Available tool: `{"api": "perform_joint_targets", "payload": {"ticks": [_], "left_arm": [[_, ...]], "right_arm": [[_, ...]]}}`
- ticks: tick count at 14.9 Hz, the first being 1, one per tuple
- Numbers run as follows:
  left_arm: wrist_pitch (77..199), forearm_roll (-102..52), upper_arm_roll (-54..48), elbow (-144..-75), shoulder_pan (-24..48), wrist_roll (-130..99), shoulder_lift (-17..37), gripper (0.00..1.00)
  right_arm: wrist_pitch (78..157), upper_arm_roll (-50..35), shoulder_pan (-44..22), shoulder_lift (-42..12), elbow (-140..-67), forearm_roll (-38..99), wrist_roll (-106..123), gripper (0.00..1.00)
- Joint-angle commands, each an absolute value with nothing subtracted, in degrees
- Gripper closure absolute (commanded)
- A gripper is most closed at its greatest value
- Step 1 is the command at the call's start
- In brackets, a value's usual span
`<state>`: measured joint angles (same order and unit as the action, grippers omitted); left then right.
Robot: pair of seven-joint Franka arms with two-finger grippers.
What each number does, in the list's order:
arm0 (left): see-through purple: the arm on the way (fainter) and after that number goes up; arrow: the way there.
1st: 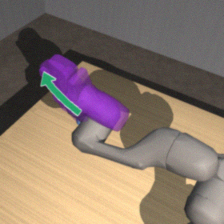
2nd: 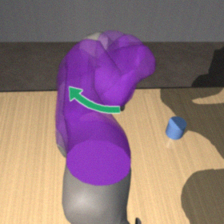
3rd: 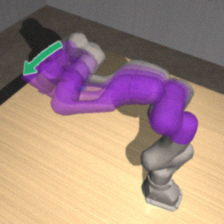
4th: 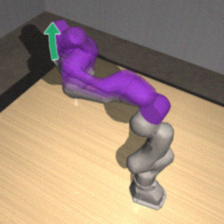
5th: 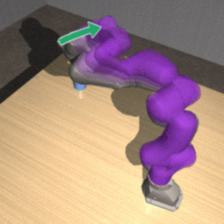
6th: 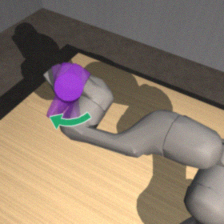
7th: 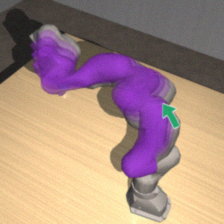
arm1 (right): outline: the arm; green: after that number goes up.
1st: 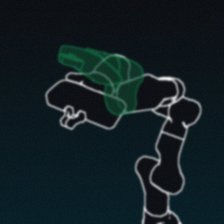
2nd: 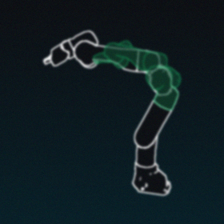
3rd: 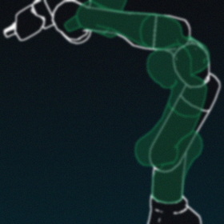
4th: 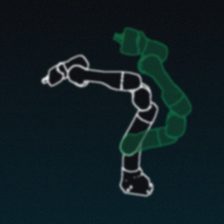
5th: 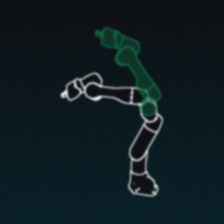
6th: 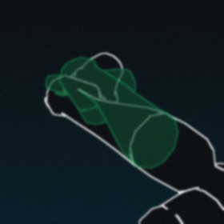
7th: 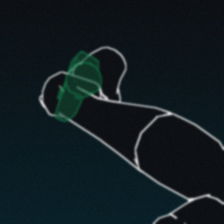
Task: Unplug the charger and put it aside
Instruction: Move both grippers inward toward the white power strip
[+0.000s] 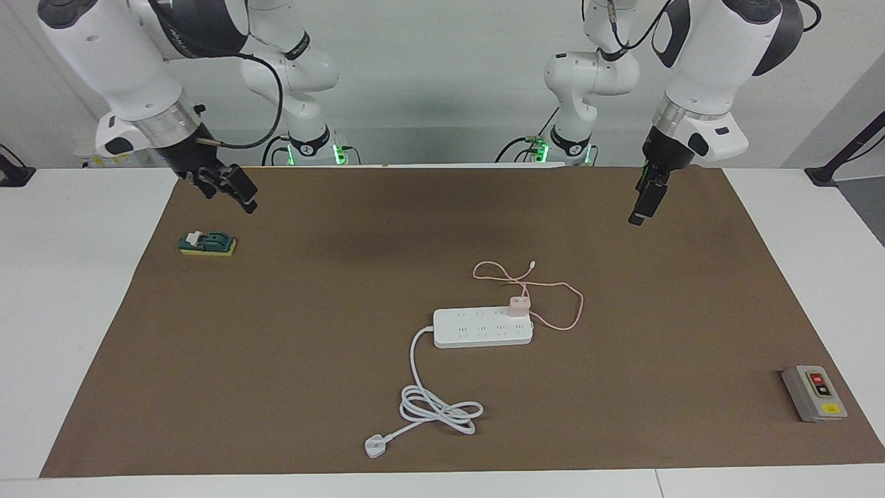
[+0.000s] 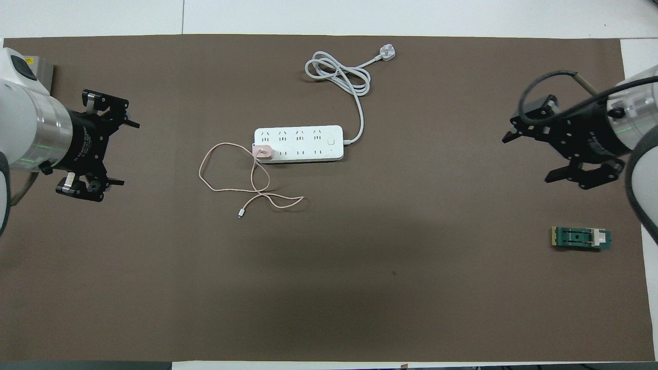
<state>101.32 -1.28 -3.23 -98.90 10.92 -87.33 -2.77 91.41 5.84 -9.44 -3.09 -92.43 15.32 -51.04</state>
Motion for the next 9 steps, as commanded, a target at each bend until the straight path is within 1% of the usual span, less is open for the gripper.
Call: {"api": "perform_joint_targets", "payload": {"ticks": [1,3,4,6,8,9], "left_arm": [[102.7,-1.5,-2.5,-99.4,14.1,-96.4,0.0,0.0],[102.8,-1.1,-2.5,-97.0,16.8,-101.6,5.1,0.0],[103.0,-1.2,-2.5,-96.4,17.0,-103.4,6.5,0.0],[103.4,-1.6,-2.5,-96.4,18.1,-106.2,7.8,0.0],[106.2,-1.7,-2.5,-97.2,19.5,-109.0,9.1,0.0],[107.7,-1.7,-2.5,-97.2,19.6,-110.7,10.3,0.0]], "right_arm": [[95.1,5.7,-9.4,-5.8,-94.3,21.5,-65.3,0.0],[98.7,5.7,-10.8,-7.7,-95.0,25.6,-70.8,0.0],[101.2,5.7,-11.1,-9.0,-95.6,28.4,-74.1,0.0],[106.5,5.7,-14.4,-11.1,-96.4,30.3,-77.8,0.0],[112.6,5.7,-18.4,-12.4,-98.5,31.6,-80.8,0.0],[114.8,5.7,-19.3,-14.0,-98.7,35.3,-82.4,0.0]]}}
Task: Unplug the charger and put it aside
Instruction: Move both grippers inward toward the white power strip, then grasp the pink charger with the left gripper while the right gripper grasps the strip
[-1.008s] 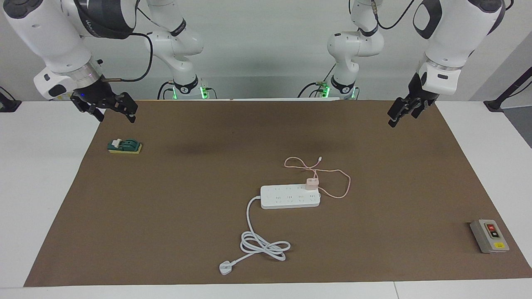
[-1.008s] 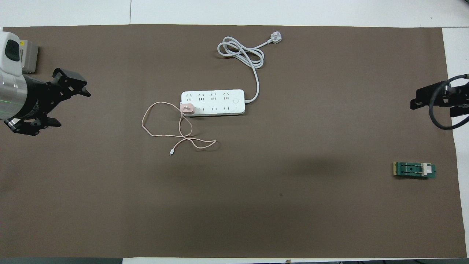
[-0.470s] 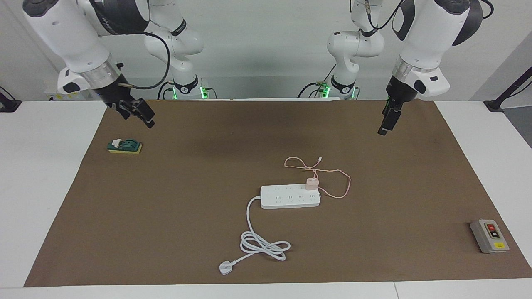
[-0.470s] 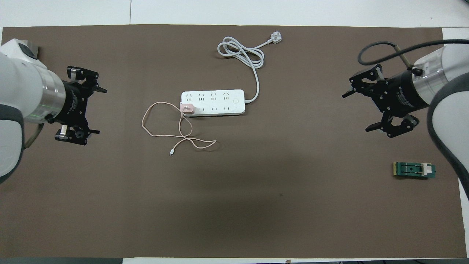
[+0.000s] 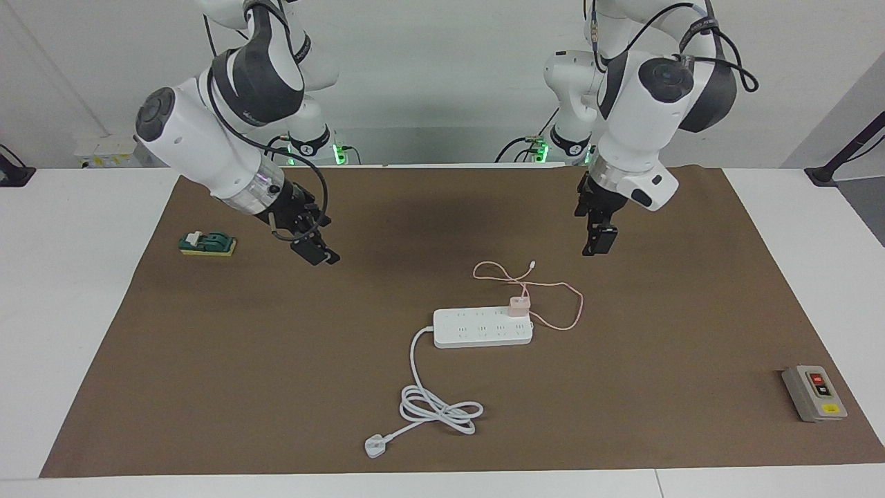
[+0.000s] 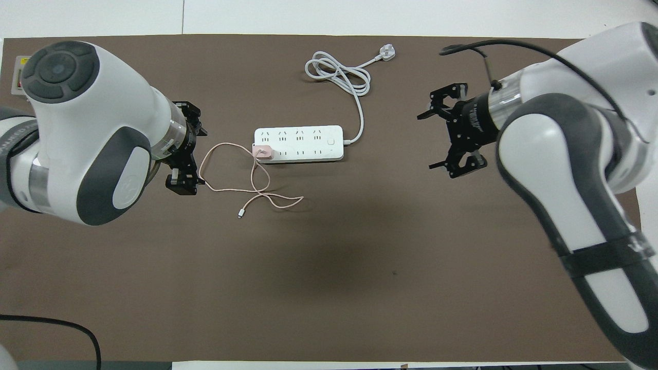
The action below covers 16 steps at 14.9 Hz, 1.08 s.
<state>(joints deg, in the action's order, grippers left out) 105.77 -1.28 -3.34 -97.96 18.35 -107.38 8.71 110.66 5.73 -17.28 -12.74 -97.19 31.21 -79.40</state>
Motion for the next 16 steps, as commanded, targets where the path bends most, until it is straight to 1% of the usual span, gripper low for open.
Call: {"api": "perform_joint_targets", "payload": {"ticks": [1,2,4,6,8,9,10,11,12,14,16], "left_arm": [[109.0,-1.7,-2.5,-96.7,20.2,-111.8,11.8,0.0],[110.2,-1.8,-2.5,-96.1,21.3,-112.1,13.7,0.0],[113.5,-1.8,-2.5,-95.9,21.3,-112.1,14.7,0.0],[115.7,-1.8,-2.6,-95.8,21.4,-112.2,15.9,0.0],[117.9,-1.8,-2.5,-95.5,21.6,-113.1,18.6,0.0],[117.4,-1.8,-2.5,-94.9,22.0,-113.4,20.5,0.0],[117.3,-1.7,-2.3,-92.4,23.3,-114.2,23.0,0.0],[117.4,-1.3,-2.3,-91.4,23.5,-115.2,24.0,0.0],[117.6,-1.2,-2.3,-91.5,23.6,-115.5,24.0,0.0],[118.3,-1.1,-2.3,-92.2,23.7,-115.5,24.1,0.0],[118.4,-1.1,-2.3,-92.4,23.7,-115.7,24.2,0.0]], "right_arm": [[116.1,5.7,-19.5,-14.9,-98.5,38.1,-83.7,0.0],[118.0,5.7,-20.0,-15.8,-98.4,39.6,-84.5,0.0],[121.2,5.7,-22.1,-18.1,-98.4,40.5,-85.6,0.0],[123.2,5.7,-23.4,-21.4,-97.9,45.2,-87.4,0.0],[125.9,5.6,-25.2,-23.9,-97.7,45.9,-87.6,0.0],[126.3,5.6,-26.4,-25.6,-96.8,46.3,-87.6,0.0],[126.4,5.6,-26.8,-27.2,-95.7,46.4,-87.7,0.0],[126.6,5.6,-27.0,-28.3,-95.6,46.4,-87.6,0.0],[127.4,5.6,-27.0,-29.4,-95.0,46.1,-87.5,0.0],[126.4,5.7,-26.5,-32.9,-90.8,45.0,-86.2,0.0],[125.0,5.6,-26.3,-33.7,-88.4,42.2,-82.5,0.0]]}}
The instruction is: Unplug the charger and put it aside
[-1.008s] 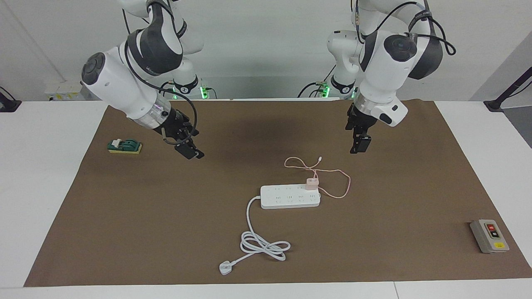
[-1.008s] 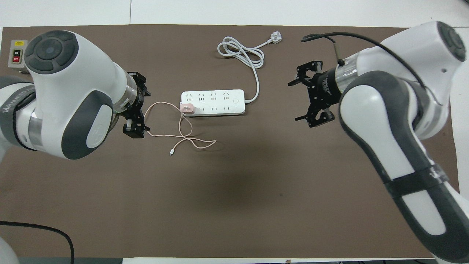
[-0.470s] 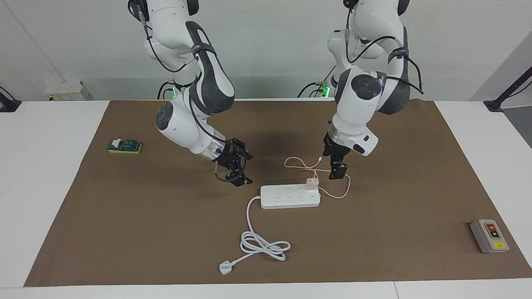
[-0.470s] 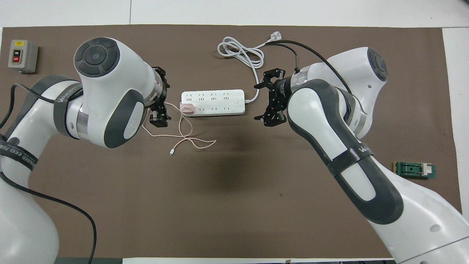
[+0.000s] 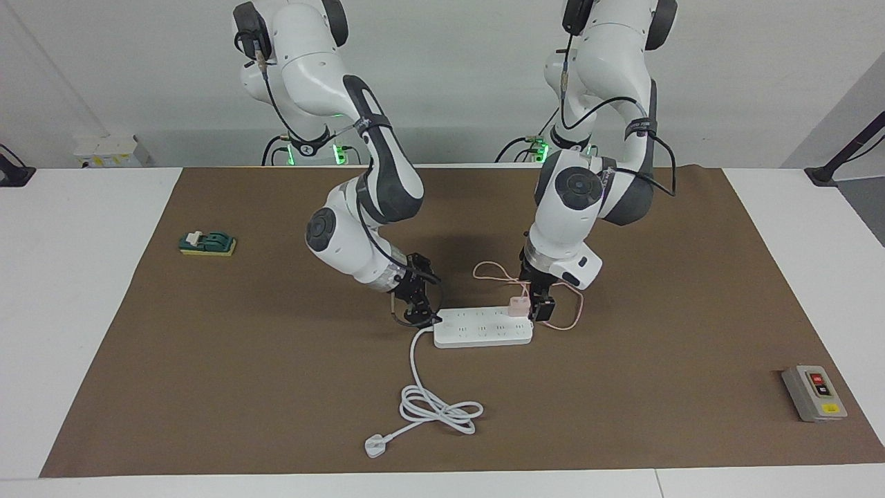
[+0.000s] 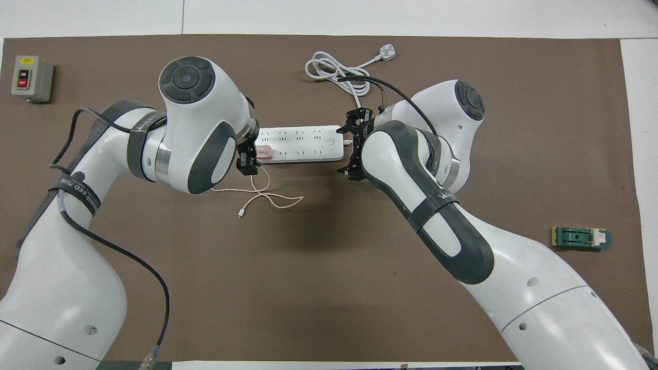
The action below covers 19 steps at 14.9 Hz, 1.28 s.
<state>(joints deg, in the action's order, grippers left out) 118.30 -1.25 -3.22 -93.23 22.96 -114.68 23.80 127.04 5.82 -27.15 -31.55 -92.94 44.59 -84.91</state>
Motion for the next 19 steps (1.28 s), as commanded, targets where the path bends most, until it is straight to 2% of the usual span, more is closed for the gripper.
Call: {"api": "perform_joint_targets", "payload": {"ticks": [1,11,19], "left_arm": [[118.5,-1.0,-2.2,-93.2,24.3,-116.1,24.3,0.0],[121.5,0.4,-2.2,-96.6,24.5,-117.5,24.1,0.0],[123.7,0.4,-2.3,-98.9,25.5,-119.6,24.3,0.0]], "right_arm": [[125.9,5.6,-26.6,-34.0,-88.4,42.4,-81.8,0.0],[132.6,5.6,-29.4,-35.9,-90.2,42.8,-76.6,0.0],[136.2,5.6,-29.0,-37.3,-90.0,42.8,-74.9,0.0]]}}
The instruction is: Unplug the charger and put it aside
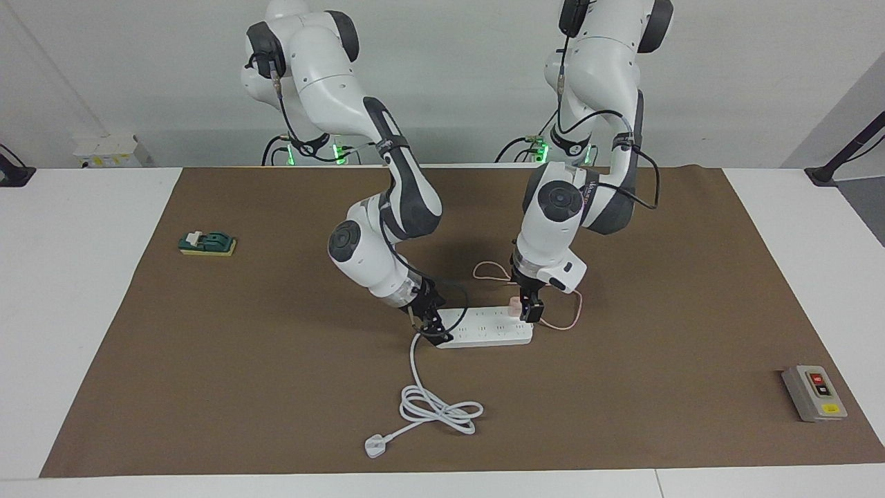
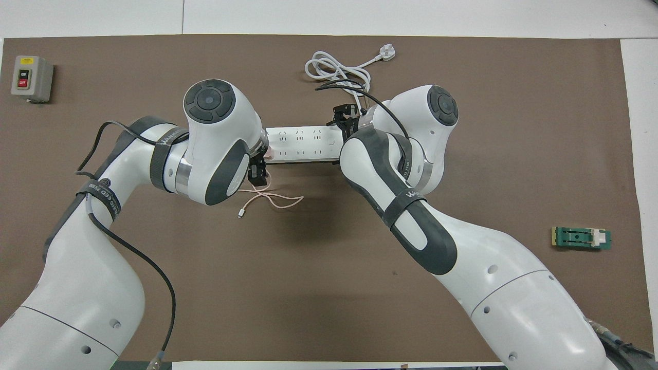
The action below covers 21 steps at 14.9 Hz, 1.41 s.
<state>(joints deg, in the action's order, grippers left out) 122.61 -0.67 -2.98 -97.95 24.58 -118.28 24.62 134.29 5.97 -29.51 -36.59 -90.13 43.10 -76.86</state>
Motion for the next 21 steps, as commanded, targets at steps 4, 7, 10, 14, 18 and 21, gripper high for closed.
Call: {"api": "perform_joint_targets", "payload": {"ticks": [4,7,10,14,18,21], "left_arm": [[123.7,0.4,-2.3,-99.0,25.5,-119.5,24.3,0.04],[123.7,0.4,-2.2,-99.0,25.4,-119.4,24.3,0.04],[123.7,0.5,-2.3,-99.0,25.4,-119.3,24.4,0.04],[124.4,0.4,-2.3,-99.8,25.5,-119.2,24.3,0.05],[124.5,0.4,-2.4,-99.9,25.4,-119.0,24.3,0.09],[124.5,0.4,-2.4,-99.9,25.4,-119.0,24.3,0.09]], "right_arm": [[136.8,5.5,-27.8,-39.1,-88.9,42.8,-74.7,0.0],[136.1,5.5,-27.9,-41.0,-86.2,46.6,-75.0,0.0],[135.7,5.5,-27.8,-40.9,-86.2,46.8,-75.1,0.0],[135.6,5.5,-29.6,-40.9,-86.2,46.4,-75.2,0.0],[135.6,5.5,-29.6,-40.9,-86.2,46.0,-74.8,0.24],[136.2,5.5,-29.7,-40.9,-86.3,46.2,-74.6,0.84]]}}
